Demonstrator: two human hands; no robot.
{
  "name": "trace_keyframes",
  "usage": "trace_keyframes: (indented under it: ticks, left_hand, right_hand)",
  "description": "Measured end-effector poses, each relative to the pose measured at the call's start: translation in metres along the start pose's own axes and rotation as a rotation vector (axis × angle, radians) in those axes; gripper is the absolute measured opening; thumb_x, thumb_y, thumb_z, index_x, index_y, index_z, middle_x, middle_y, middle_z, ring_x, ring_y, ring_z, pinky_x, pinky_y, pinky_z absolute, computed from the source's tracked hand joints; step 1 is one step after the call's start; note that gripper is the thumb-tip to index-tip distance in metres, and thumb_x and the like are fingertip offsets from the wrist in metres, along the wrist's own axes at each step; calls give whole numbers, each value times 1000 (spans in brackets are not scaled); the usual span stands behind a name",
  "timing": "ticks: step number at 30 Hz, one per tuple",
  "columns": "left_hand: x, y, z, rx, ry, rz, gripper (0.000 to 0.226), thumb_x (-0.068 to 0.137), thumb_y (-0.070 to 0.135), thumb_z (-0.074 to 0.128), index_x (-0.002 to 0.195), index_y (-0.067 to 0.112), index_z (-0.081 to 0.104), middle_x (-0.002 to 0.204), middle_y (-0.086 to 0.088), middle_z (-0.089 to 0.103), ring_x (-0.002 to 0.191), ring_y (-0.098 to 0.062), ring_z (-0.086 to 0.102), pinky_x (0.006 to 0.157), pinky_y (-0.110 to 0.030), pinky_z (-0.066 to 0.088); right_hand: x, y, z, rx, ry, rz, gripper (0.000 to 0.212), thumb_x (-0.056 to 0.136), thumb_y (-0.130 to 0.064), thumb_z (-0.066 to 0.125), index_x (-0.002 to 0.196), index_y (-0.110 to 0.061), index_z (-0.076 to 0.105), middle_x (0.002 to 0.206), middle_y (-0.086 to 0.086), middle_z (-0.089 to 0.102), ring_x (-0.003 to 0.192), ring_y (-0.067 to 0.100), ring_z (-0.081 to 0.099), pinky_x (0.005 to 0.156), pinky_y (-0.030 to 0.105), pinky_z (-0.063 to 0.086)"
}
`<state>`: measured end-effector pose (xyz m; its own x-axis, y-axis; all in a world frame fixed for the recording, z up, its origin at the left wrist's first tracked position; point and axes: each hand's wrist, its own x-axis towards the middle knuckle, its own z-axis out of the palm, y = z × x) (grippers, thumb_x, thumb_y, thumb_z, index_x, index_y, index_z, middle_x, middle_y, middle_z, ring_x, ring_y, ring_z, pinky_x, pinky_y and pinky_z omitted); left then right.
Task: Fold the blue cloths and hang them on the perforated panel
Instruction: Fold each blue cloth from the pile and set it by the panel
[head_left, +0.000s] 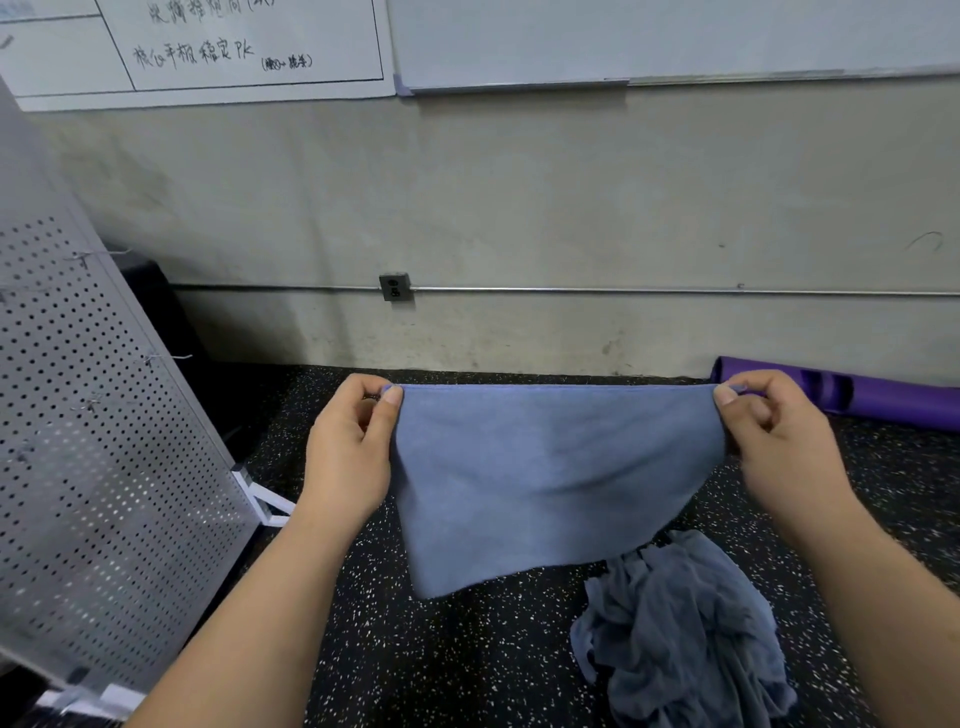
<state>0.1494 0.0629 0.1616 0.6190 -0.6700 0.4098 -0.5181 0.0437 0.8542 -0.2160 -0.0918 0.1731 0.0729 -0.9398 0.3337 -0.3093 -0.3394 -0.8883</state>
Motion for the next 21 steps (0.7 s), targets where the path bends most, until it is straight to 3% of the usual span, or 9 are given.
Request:
trace_keyframes:
  ticks: [4,10,16,21]
  left_hand:
    - [0,2,-2,-33,7,-20,12,107,35,63,96,32,65,82,-7,72,70,-15,58,69,-41,49]
    - [0,5,-2,-51,19,-32,12,107,35,63,98,28,66,82,-5,73,79,-31,65,72,-45,52]
    - [-2,7,0,-48,39,-37,11,107,32,64,97,27,67,83,-1,73,79,-23,67,74,-39,53]
    - [-4,7,3,-18,62,-47,12,106,32,64,96,26,66,81,-2,72,78,-23,65,72,-35,51]
  right_hand:
    - [-3,-6,-1,31,-14,-11,8,106,-36,65,100,-31,64,87,36,60,66,24,47,63,40,45]
    - [-5,-8,-1,37,-11,-5,8,105,-37,66,100,-31,65,87,38,60,65,25,46,63,40,45]
    - [-6,-7,1,24,17,1,10,104,-35,69,97,-27,67,81,35,54,66,22,43,62,33,39]
    - [-7,-6,9,37,79,22,11,102,-33,71,95,-24,67,57,-10,51,59,9,44,64,32,41]
